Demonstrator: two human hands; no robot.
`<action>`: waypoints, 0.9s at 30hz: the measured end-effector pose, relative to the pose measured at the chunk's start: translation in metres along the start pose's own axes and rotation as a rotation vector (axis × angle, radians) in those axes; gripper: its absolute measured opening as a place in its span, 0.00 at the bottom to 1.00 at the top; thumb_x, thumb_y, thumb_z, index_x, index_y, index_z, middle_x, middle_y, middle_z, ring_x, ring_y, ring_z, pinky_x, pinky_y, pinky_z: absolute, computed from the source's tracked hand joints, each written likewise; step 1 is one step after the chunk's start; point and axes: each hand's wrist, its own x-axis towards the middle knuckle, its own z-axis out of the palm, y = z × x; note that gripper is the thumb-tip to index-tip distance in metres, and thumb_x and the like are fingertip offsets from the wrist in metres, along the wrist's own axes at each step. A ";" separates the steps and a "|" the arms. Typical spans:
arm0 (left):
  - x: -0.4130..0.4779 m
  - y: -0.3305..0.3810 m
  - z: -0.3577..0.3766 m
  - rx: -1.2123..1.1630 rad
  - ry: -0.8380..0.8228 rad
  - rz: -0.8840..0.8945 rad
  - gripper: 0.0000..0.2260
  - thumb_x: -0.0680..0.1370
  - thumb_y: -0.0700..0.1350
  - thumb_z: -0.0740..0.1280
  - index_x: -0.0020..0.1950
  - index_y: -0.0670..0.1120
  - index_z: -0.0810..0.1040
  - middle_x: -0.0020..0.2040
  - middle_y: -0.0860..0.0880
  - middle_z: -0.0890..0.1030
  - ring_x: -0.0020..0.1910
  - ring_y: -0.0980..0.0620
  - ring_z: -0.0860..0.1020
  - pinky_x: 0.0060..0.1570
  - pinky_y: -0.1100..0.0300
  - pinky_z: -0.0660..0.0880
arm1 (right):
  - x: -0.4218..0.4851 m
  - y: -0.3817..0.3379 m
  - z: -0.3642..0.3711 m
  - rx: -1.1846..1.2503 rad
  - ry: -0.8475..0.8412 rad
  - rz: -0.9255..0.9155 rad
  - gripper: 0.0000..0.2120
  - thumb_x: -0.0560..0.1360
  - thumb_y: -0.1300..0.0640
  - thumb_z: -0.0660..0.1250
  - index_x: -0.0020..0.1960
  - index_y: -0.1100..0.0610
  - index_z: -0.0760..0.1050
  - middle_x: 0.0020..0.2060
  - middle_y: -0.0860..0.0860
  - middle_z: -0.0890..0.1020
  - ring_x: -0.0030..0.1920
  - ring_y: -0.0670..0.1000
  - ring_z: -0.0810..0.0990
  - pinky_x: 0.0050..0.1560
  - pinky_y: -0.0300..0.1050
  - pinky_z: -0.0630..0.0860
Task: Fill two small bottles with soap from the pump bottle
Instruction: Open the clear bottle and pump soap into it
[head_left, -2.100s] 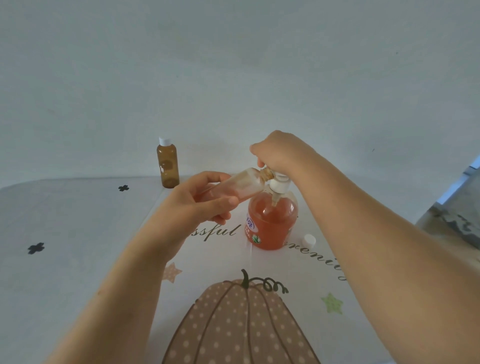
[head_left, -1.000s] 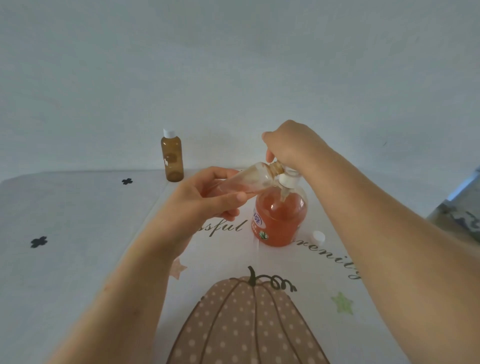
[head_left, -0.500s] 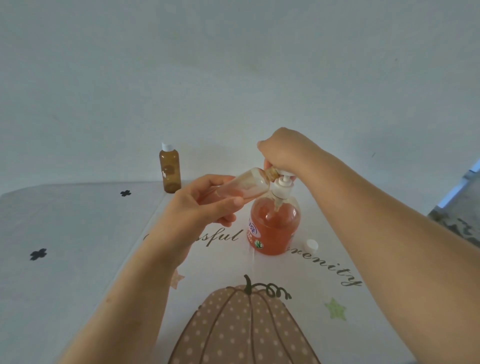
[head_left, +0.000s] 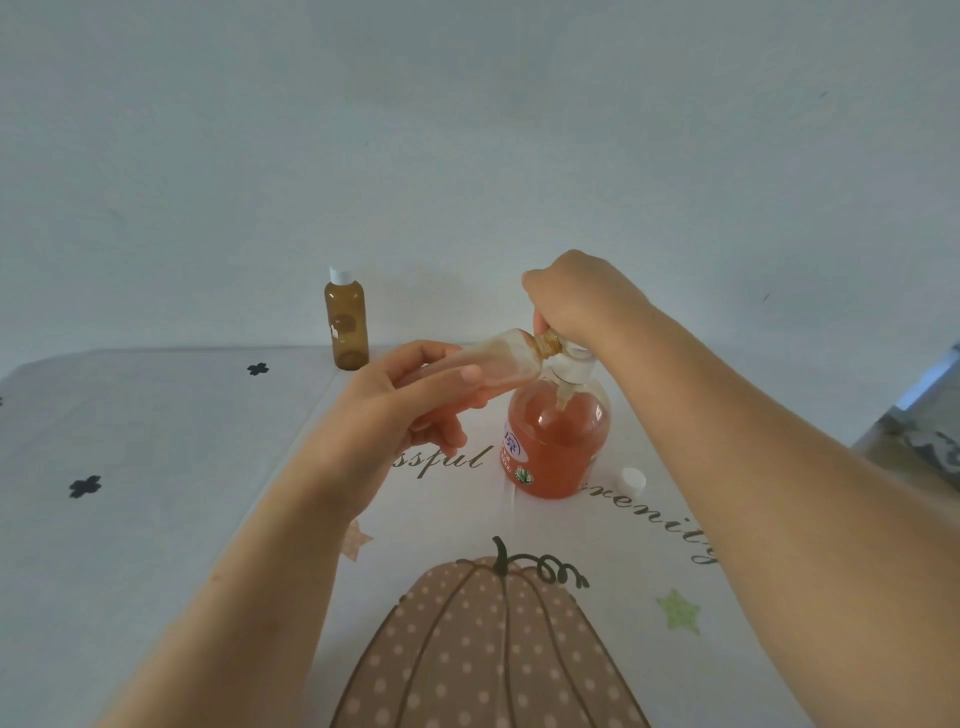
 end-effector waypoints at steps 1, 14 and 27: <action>0.001 0.000 0.000 -0.006 0.002 -0.001 0.26 0.64 0.54 0.75 0.56 0.40 0.80 0.44 0.41 0.84 0.31 0.49 0.77 0.34 0.59 0.76 | 0.000 0.000 0.000 -0.009 0.000 -0.006 0.17 0.77 0.60 0.57 0.51 0.60 0.85 0.38 0.54 0.83 0.33 0.52 0.74 0.36 0.42 0.68; -0.003 0.005 0.003 -0.020 -0.017 0.014 0.22 0.68 0.55 0.74 0.54 0.41 0.80 0.45 0.41 0.84 0.32 0.49 0.77 0.34 0.59 0.75 | -0.009 -0.010 -0.017 -0.114 -0.060 -0.036 0.15 0.79 0.63 0.58 0.53 0.62 0.84 0.48 0.57 0.85 0.34 0.55 0.76 0.44 0.45 0.73; 0.001 0.001 0.000 -0.024 -0.009 -0.046 0.18 0.70 0.51 0.72 0.52 0.38 0.79 0.43 0.41 0.84 0.31 0.48 0.76 0.33 0.60 0.75 | 0.001 0.002 0.001 0.043 0.001 -0.013 0.17 0.76 0.60 0.57 0.52 0.62 0.84 0.33 0.54 0.80 0.34 0.55 0.76 0.40 0.44 0.71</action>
